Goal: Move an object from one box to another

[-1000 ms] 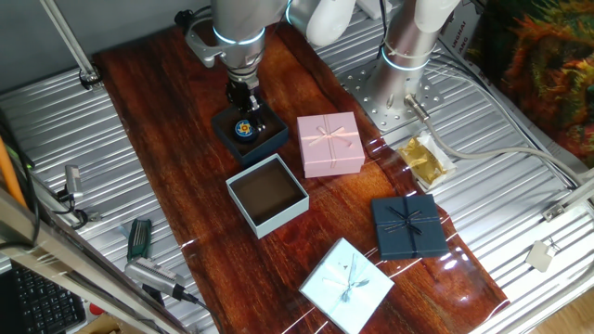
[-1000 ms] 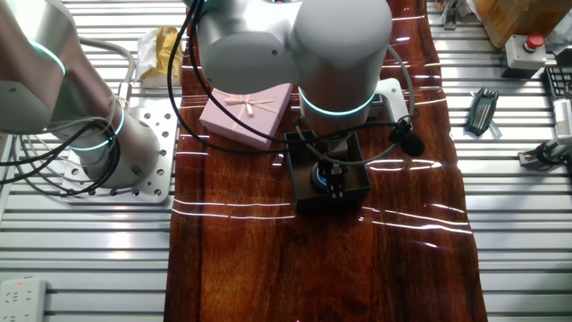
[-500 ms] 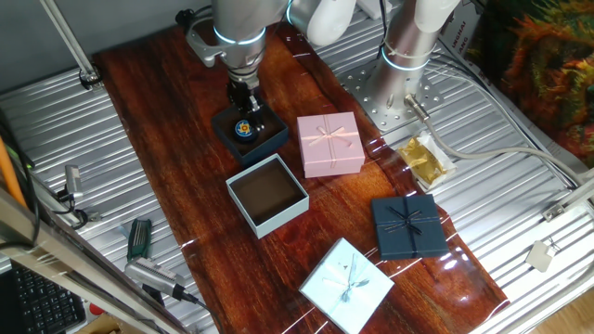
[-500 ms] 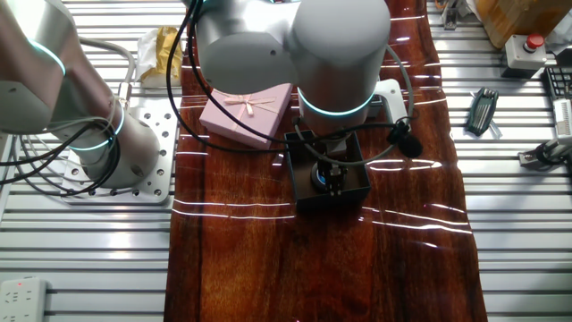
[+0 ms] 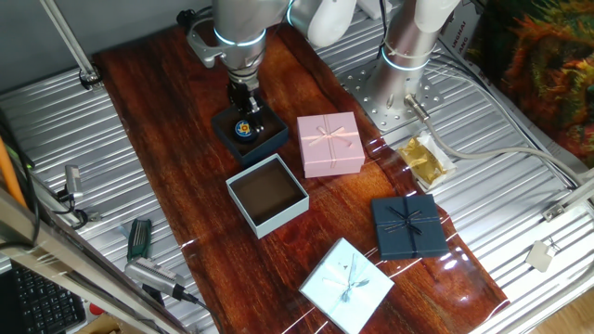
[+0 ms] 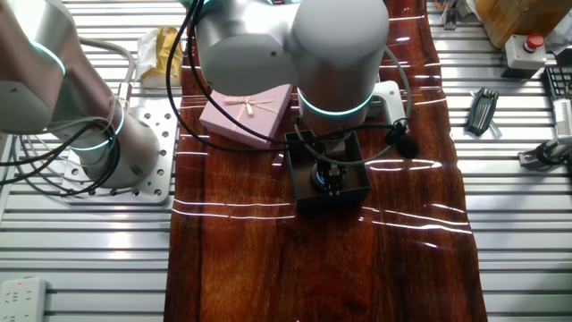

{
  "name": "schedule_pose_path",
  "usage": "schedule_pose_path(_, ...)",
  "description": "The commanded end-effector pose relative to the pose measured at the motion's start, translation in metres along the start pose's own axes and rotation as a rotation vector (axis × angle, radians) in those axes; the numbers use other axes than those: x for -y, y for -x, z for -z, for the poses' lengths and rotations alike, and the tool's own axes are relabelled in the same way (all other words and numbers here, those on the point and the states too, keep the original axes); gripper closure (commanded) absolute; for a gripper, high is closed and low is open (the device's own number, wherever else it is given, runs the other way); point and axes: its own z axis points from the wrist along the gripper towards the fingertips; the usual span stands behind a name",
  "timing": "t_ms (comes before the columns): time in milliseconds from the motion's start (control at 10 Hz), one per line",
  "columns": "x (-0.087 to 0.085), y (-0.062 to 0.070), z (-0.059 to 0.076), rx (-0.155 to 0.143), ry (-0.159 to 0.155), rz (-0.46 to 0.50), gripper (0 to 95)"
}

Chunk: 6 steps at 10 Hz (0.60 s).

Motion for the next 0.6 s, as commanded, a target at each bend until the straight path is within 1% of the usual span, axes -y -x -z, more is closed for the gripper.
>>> schedule_pose_path(100,0.0011,0.0001,-0.0032,0.001,-0.024,0.007,19.0)
schedule_pose_path(300,0.0009,-0.0002,-0.0053,0.002,-0.037,0.012,19.0)
schedule_pose_path(600,0.0008,-0.0003,-0.0071,0.004,-0.038,0.004,19.0)
